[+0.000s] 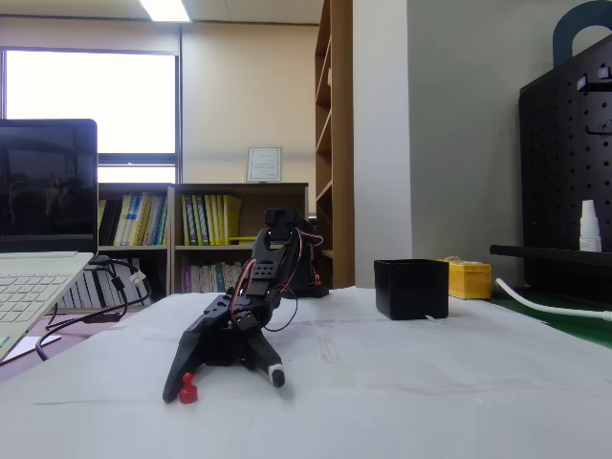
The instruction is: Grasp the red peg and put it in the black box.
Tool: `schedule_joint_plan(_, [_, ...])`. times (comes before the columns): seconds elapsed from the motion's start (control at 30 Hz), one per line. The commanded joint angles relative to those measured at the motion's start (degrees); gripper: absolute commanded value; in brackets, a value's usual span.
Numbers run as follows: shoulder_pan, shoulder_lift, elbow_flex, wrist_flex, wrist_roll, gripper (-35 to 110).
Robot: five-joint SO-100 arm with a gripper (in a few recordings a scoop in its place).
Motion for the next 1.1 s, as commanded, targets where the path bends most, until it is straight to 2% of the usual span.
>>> schedule_joint_plan(0.0, [1.23,0.09,2.37,-0.88,-0.88,46])
schedule_joint_plan(0.5, [0.88,-0.18,1.85,1.85,-5.62,44])
schedule_joint_plan(1.07, [0.62,-0.18,1.05,0.88,-5.54,21])
